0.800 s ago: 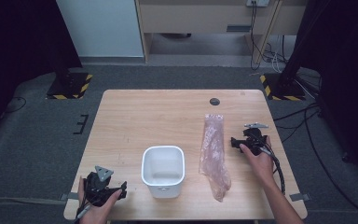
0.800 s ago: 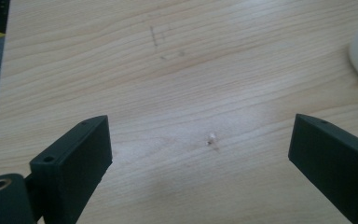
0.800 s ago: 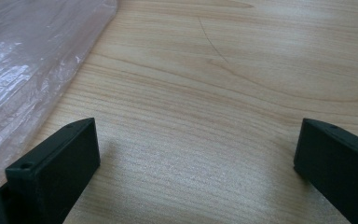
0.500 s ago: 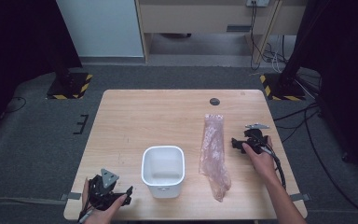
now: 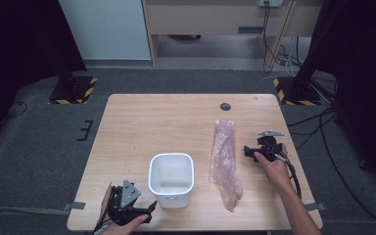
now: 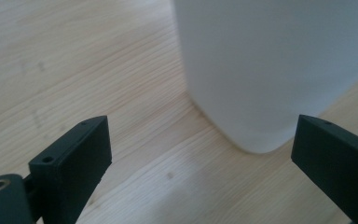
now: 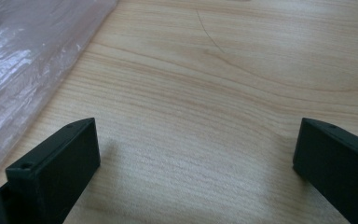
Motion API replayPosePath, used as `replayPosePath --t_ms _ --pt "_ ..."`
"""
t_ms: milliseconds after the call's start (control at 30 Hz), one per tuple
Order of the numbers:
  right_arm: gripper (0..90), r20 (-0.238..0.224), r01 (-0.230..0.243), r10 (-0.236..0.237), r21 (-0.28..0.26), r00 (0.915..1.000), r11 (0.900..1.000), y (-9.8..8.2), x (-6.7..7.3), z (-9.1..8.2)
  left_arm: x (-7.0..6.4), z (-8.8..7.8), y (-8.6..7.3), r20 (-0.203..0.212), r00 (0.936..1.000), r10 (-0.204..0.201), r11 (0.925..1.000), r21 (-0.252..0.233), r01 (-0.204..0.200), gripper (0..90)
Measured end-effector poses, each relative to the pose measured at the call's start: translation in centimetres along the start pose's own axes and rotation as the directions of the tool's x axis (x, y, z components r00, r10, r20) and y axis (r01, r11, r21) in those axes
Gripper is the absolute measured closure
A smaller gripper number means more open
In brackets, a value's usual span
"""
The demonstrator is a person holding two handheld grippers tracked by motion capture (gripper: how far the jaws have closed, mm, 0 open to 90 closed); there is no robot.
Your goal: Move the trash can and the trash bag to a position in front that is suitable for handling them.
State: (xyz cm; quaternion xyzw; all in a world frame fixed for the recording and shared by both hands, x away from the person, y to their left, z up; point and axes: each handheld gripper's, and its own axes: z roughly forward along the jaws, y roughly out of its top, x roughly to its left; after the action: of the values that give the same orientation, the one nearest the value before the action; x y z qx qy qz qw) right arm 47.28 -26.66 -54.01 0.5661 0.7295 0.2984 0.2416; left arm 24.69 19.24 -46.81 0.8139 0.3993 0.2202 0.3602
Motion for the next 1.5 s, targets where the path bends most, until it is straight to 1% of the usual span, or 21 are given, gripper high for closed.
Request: replayPosePath --t_ms 33,67,100,133,167,400,433,533,600,667,800,867,933,967,1000,1033,1067,1100,1167,1333,1500 --pt "0.5 -0.005 0.000 0.000 0.003 1.0000 1.000 -0.1 -0.1 -0.1 -0.6 -0.1 0.3 0.023 0.9996 0.018 0.9995 -0.027 -0.017 4.2" --pt "0.5 -0.005 0.000 0.000 0.003 1.0000 1.000 -0.1 -0.1 -0.1 -0.6 -0.1 0.3 0.023 0.9996 0.018 0.9995 -0.027 -0.017 4.2" --pt "0.6 -0.007 -0.001 0.001 0.002 1.0000 1.000 -0.2 -0.3 -0.3 -1.1 0.0 0.6 0.043 0.9989 0.018 0.9981 -0.059 -0.016 4.1" --pt "0.6 -0.007 -0.001 0.001 0.002 1.0000 1.000 -0.2 -0.3 -0.3 -1.1 0.0 0.6 0.043 0.9989 0.018 0.9981 -0.059 -0.016 4.1" --pt "0.7 -0.008 -0.002 0.002 0.000 1.0000 1.000 -0.3 -0.4 -0.3 -1.5 0.0 0.9 0.059 0.9983 0.007 0.9967 -0.082 -0.002 3.9" --pt "0.9 -0.009 -0.009 0.009 0.003 0.9999 1.000 -0.4 -0.3 -0.4 -2.4 0.3 1.4 0.065 0.9978 0.007 0.9930 -0.118 0.001 5.6" --pt "1.2 -0.008 -0.004 0.004 0.002 1.0000 1.000 -0.4 -0.3 -0.5 -2.5 0.3 1.5 0.059 0.9982 0.005 0.9916 -0.130 0.002 9.1" --pt "1.4 -0.008 -0.005 0.005 0.001 1.0000 1.000 -0.4 -0.3 -0.5 -2.6 0.4 1.7 0.071 0.9975 -0.007 0.9908 -0.134 0.017 12.8" --pt "1.6 -0.009 -0.005 0.005 -0.001 0.9999 1.000 -0.5 -0.4 -0.5 -2.7 0.6 1.8 0.077 0.9969 -0.018 0.9898 -0.140 0.029 13.8" --pt "1.6 -0.010 -0.004 0.004 -0.002 0.9999 1.000 -0.5 -0.4 -0.5 -2.8 0.7 1.9 0.076 0.9969 -0.019 0.9898 -0.139 0.029 13.9" --pt "1.7 -0.009 -0.007 0.007 -0.001 0.9999 1.000 -0.5 -0.3 -0.6 -2.4 1.1 2.1 0.074 0.9966 -0.035 0.9885 -0.144 0.045 15.0" --pt "1.7 -0.010 -0.008 0.008 -0.001 0.9999 1.000 -0.5 -0.3 -0.6 -2.0 1.3 2.2 0.080 0.9953 -0.055 0.9857 -0.155 0.067 16.0" --pt "1.7 -0.009 -0.006 0.006 -0.001 0.9999 1.000 -0.5 -0.3 -0.6 -1.7 1.6 2.4 0.085 0.9948 -0.055 0.9849 -0.159 0.068 16.6" --pt "1.7 -0.010 -0.007 0.007 -0.001 0.9999 1.000 -0.5 -0.3 -0.6 -1.4 1.8 2.6 0.085 0.9945 -0.061 0.9828 -0.169 0.075 17.2" --pt "1.7 -0.010 -0.006 0.006 0.000 0.9999 1.000 -0.5 -0.3 -0.6 -1.0 2.0 2.9 0.075 0.9954 -0.059 0.9819 -0.176 0.071 19.4" --pt "1.7 -0.010 -0.006 0.006 0.000 0.9999 1.000 -0.5 -0.3 -0.6 -1.0 2.0 2.9 0.075 0.9954 -0.059 0.9819 -0.176 0.071 20.0" --pt "1.7 -0.010 -0.005 0.005 0.000 0.9999 1.000 -0.5 -0.3 -0.6 -0.7 2.2 3.0 0.078 0.9950 -0.062 0.9813 -0.177 0.075 20.4" --pt "1.7 -0.010 -0.006 0.006 0.000 0.9999 1.000 -0.5 -0.3 -0.6 -0.2 2.7 3.1 0.098 0.9925 -0.073 0.9799 -0.178 0.090 20.4" --pt "1.7 -0.010 -0.009 0.009 0.001 0.9999 1.000 -0.5 -0.3 -0.6 0.1 3.1 3.4 0.103 0.9917 -0.078 0.9789 -0.181 0.095 20.6" --pt "1.8 -0.014 -0.002 0.001 -0.004 0.9999 1.000 -0.6 -0.4 -0.6 0.5 4.0 4.1 0.099 0.9930 -0.063 0.9796 -0.184 0.081 22.2" --pt "1.9 -0.032 0.019 -0.019 -0.001 0.9993 1.000 -0.7 -0.6 -0.7 1.1 5.2 5.0 0.095 0.9938 -0.058 0.9801 -0.184 0.074 22.5"
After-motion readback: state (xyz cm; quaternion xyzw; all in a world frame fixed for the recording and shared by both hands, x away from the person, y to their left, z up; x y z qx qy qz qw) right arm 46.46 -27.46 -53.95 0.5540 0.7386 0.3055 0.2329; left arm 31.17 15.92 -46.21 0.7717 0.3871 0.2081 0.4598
